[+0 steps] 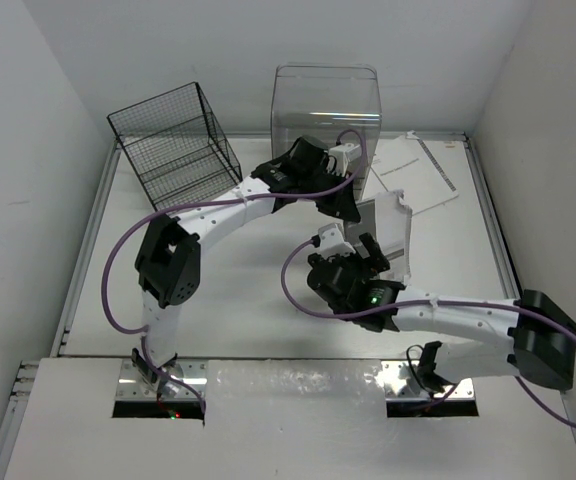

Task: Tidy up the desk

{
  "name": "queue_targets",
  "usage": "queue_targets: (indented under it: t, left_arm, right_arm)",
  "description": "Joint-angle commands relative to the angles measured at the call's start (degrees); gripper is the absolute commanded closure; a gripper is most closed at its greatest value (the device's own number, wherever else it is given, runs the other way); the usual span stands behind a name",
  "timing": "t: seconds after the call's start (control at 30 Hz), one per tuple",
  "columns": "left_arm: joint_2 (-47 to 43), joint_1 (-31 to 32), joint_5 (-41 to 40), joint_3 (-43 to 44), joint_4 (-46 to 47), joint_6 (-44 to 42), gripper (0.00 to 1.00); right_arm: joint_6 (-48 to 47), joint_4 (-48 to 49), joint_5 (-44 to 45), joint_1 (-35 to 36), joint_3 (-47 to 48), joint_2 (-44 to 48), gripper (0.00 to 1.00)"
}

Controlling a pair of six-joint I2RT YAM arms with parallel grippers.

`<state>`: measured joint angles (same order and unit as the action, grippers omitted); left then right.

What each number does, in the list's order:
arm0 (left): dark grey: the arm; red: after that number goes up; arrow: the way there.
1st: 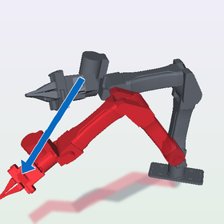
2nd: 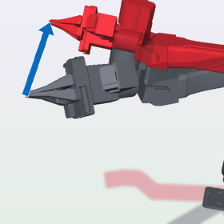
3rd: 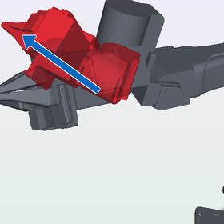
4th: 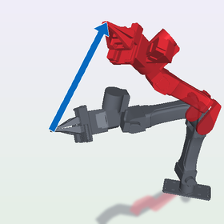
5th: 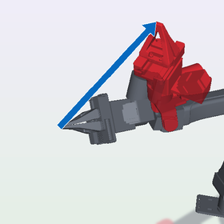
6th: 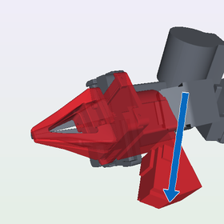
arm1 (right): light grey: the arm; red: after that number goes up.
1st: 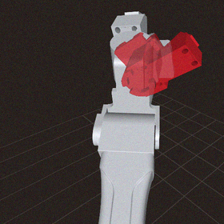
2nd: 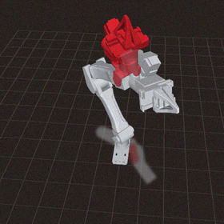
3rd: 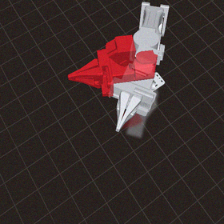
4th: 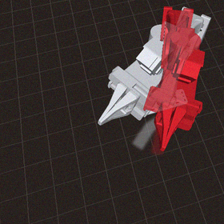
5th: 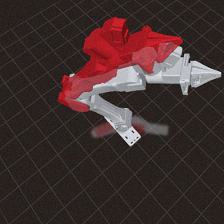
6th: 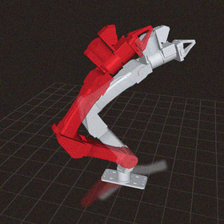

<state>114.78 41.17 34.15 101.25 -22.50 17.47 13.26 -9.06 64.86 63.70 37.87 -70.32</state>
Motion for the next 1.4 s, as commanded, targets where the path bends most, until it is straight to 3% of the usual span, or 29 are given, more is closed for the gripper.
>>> queue_targets:
  t: [0.0, 0.13, 0.33, 0.43, 0.47, 0.53, 0.57, 0.63, 0.7, 0.73, 0.83, 0.87, 0.9, 0.93, 1.13, 1.2, 1.37]
  left_arm:
    - [-3.5, -0.3, 3.4, 0.9, 5.0, 2.1, 1.0]
    - [-3.1, -0.2, 4.7, 0.6, 5.6, 3.7, 1.0]
    - [-3.6, -0.2, 4.8, -0.2, 6.4, 4.0, 1.0]
    - [-3.7, -0.1, 5.0, -0.4, 6.2, 3.9, 1.0]
    - [-3.8, -0.1, 5.0, -0.6, 6.3, 3.7, 1.0]
    - [-3.9, -0.1, 5.7, -0.9, 6.3, 3.6, 1.0]
    - [-3.9, -0.2, 6.2, -1.0, 6.3, 3.4, 1.0]
    - [-3.3, -0.1, 7.5, -0.5, 5.6, 3.1, 1.0]
    - [-2.7, 0.0, 8.6, 0.1, 5.2, 2.2, 0.9]
    - [-2.7, 0.0, 9.3, 0.2, 4.9, 1.5, 0.76]
    - [-2.8, 0.1, 9.9, 0.5, 3.1, -0.5, 0.61]
    - [-2.9, 0.1, 9.8, 1.1, 2.5, -2.3, 0.43]
    - [-3.0, 0.1, 9.8, 1.5, 1.7, -3.4, 0.14]
    - [-3.2, 0.1, 9.4, 2.0, -0.6, -4.6, 0.02]
    - [-8.5, -0.4, -1.8, 2.6, -9.9, -19.2, 0.0]
    - [-12.0, -1.1, -5.4, 2.2, -11.3, -21.8, 0.0]
    - [-22.0, -4.5, -13.3, -0.8, -13.6, -26.3, 0.0]
  right_arm:
    - [2.0, 2.7, 13.4, -0.8, -0.6, -1.0, 0.01]
    - [1.3, 7.4, 8.6, -5.6, -2.4, -3.4, 0.01]
    - [3.0, 11.1, 11.2, -8.7, -4.0, -7.5, 0.06]
    - [5.2, 7.1, 15.2, -9.0, -1.8, -9.8, 0.22]
    - [5.9, 5.7, 15.7, -9.0, -1.0, -10.2, 0.36]
    - [9.5, 0.9, 16.2, -9.0, 0.4, -10.9, 0.54]
    - [10.6, -0.3, 16.1, -9.0, 0.5, -11.1, 0.72]
    - [14.8, -4.5, 16.0, -9.1, 1.0, -11.4, 0.88]
    - [18.9, -11.2, 15.8, -8.9, 2.3, -11.7, 1.0]
    - [23.2, -13.9, 15.8, -8.7, 2.7, -11.8, 1.0]
    - [26.0, -19.6, 14.9, -7.5, 3.6, -11.2, 1.0]
    - [25.8, -20.2, 14.2, -7.2, 3.7, -10.3, 1.0]
    - [25.2, -20.2, 13.4, -6.8, 3.8, -9.5, 1.0]
    - [23.6, -19.9, 12.3, -6.5, 3.6, -8.6, 1.0]
    - [8.5, -4.7, -8.0, -6.5, -3.7, 6.9, 1.0]
    - [7.0, -4.5, -14.3, -6.5, -3.9, 11.2, 1.0]
    - [4.1, -9.7, -21.5, -6.5, 0.3, 12.2, 1.0]
